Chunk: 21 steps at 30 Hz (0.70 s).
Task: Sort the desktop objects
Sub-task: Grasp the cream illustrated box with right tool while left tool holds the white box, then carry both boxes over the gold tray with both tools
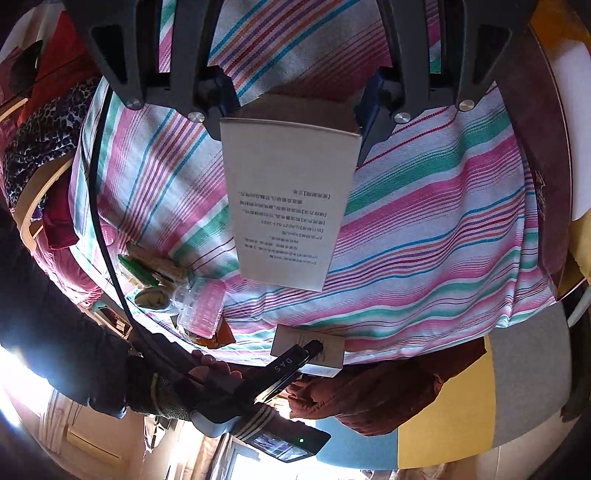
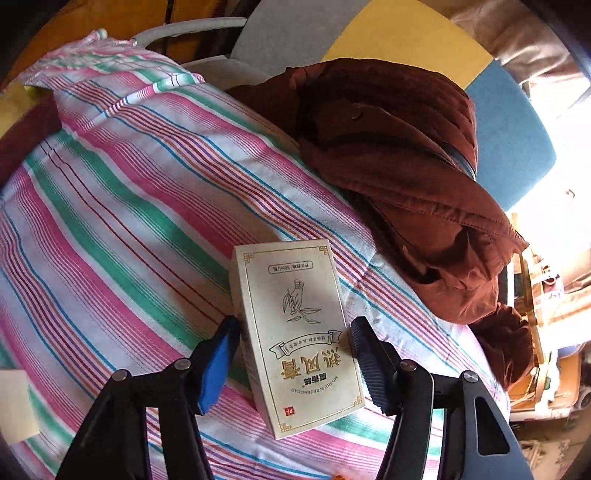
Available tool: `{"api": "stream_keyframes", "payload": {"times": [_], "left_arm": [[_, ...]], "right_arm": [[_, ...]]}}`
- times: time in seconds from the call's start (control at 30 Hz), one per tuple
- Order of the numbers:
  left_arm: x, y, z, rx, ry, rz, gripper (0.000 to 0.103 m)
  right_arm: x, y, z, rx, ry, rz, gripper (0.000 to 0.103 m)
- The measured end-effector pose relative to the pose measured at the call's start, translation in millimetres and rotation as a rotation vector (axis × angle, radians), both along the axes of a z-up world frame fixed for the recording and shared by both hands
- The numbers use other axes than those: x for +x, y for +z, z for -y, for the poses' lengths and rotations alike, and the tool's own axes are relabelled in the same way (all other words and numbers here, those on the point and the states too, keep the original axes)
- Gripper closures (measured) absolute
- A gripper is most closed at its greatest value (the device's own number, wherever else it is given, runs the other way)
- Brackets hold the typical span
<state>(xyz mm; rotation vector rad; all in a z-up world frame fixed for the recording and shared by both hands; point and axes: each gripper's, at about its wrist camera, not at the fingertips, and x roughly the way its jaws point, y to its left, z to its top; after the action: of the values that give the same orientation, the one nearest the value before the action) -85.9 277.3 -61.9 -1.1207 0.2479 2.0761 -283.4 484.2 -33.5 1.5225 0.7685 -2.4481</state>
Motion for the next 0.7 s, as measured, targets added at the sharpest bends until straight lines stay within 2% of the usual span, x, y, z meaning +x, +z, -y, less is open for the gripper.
{"api": "stream_keyframes", "payload": {"times": [0.27,0.47,0.6,0.7], "left_arm": [[12.3,-1.0,4.5,0.000,0.016,-0.043,0.049],[37.7,-9.6,14.5,0.019,-0.023,-0.184,0.051],[32.2,-9.5,23.4,0.080,-0.017,-0.147,0.052],[33.1,-9.7,21.4,0.075,-0.018,-0.157,0.052]], "right_arm": [[33.5,6.8,32.4,-0.112,-0.017,0.003,0.045],[78.3,9.0,63.6,-0.133,-0.003,-0.006,0.046],[108.5,16.4,67.0,-0.155,-0.042,-0.060,0.046],[137.0,29.7,61.3,-0.183,-0.095,-0.119,0.046]]}}
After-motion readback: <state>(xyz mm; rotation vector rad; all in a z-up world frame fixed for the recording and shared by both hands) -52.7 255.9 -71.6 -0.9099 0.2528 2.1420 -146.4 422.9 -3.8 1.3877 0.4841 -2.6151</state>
